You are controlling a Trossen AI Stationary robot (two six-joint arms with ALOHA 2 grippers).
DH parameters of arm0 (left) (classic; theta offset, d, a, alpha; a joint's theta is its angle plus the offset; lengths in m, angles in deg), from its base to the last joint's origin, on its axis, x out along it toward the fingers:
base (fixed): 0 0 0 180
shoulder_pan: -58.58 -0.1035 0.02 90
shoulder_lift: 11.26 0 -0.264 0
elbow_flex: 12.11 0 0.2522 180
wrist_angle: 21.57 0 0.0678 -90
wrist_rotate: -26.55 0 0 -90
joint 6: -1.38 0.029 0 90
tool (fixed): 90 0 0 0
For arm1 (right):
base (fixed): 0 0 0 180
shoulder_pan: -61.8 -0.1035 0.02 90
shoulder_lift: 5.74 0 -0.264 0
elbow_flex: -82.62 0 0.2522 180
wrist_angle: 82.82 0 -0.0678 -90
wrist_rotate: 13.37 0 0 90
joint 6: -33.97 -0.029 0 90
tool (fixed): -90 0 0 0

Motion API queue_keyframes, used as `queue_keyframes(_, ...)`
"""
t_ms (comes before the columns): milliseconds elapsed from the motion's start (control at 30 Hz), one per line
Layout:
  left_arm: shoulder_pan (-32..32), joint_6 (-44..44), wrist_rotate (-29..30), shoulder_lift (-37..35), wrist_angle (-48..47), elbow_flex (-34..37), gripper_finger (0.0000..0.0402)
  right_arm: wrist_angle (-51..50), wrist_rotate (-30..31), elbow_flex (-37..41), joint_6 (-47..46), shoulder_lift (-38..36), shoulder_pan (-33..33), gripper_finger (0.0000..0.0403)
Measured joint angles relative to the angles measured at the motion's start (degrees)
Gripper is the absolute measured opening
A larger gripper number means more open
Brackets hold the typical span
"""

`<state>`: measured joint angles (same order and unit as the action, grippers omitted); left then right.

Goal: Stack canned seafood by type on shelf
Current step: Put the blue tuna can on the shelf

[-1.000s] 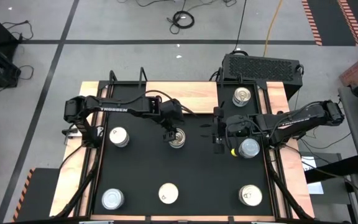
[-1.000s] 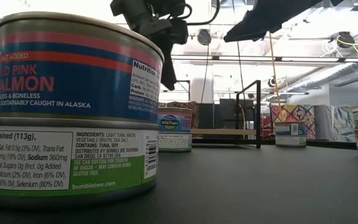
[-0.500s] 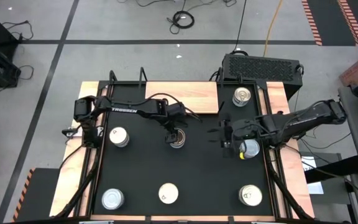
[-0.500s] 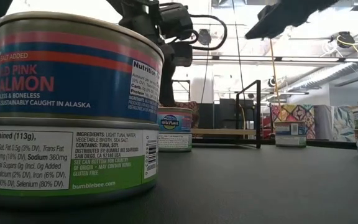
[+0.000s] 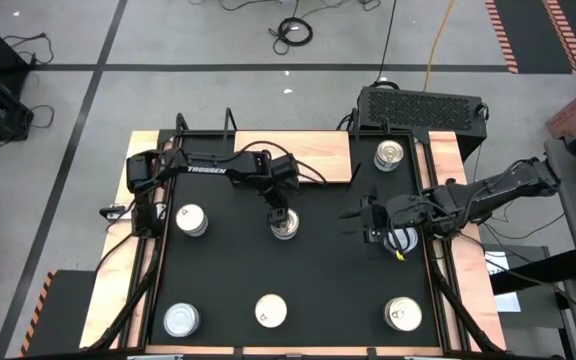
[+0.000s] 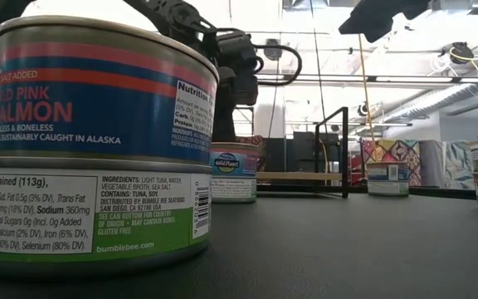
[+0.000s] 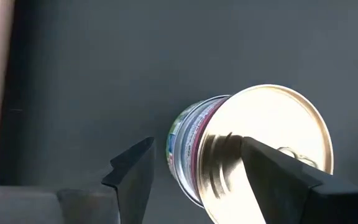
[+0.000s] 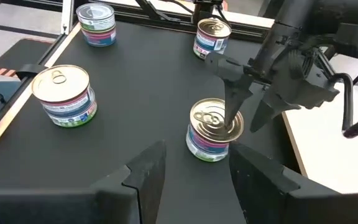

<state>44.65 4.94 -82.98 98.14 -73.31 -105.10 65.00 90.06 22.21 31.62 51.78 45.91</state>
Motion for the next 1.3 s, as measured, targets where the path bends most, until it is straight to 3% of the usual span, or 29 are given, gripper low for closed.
queue_keyframes(167,-1.9,0.2,-3.6,0.1,-0.8,0.1,0.0179,0.0,0.0,0.0,-0.5,0.3,-0.7,0.0169)
queue_keyframes(633,-3.3,1.1,-6.1,0.0,-2.0,0.0,0.0014,0.1,0.0,0.0,0.1,0.3,-0.7,0.0169)
queue_keyframes(1300,-6.4,1.3,-14.1,0.3,-2.0,-2.8,0.0003,0.1,0.0,0.0,0.2,0.3,-0.7,0.0169)
